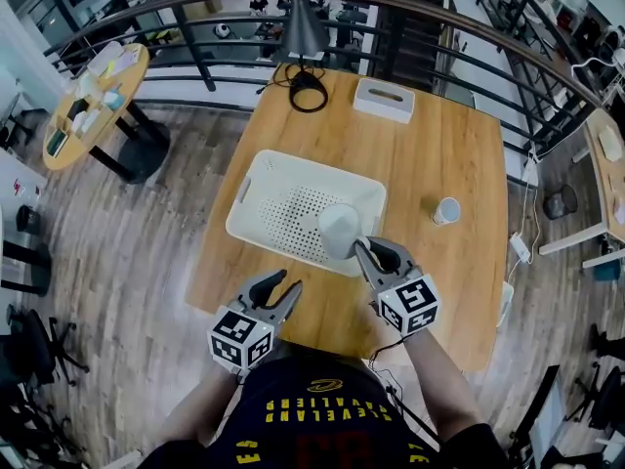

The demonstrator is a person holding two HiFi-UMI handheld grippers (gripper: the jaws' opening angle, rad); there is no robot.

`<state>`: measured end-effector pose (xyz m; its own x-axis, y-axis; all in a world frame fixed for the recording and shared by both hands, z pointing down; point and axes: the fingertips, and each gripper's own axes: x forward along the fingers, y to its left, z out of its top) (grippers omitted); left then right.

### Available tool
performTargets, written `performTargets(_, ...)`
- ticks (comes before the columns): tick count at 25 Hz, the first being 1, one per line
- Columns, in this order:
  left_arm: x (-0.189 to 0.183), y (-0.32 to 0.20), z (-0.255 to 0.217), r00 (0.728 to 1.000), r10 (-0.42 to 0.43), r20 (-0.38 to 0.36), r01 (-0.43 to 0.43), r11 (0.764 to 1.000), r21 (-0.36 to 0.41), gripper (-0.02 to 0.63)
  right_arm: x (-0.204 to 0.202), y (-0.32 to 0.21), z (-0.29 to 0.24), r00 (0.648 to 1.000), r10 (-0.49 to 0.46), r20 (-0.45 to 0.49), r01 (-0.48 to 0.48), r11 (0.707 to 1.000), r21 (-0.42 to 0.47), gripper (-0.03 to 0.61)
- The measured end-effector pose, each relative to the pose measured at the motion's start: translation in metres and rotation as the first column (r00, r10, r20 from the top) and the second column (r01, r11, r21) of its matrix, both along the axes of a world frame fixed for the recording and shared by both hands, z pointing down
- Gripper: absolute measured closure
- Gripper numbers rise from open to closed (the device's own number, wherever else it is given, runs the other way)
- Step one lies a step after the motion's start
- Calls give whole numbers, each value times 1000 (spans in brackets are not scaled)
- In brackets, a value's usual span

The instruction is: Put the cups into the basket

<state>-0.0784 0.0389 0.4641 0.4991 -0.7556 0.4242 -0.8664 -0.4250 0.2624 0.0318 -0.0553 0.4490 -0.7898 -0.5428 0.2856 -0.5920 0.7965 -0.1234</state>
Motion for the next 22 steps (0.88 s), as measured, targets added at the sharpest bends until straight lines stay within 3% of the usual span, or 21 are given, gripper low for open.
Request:
performTargets(9,-28,-16,4,999,-37,0,37,999,6,471,-25,-12,2,1000,-10,1,10,1000,-2,534)
performTargets(22,-79,-47,21,997,68,-19,-69,997,-20,470,-49,-42,36,989,116,-95,-119,993,-22,534)
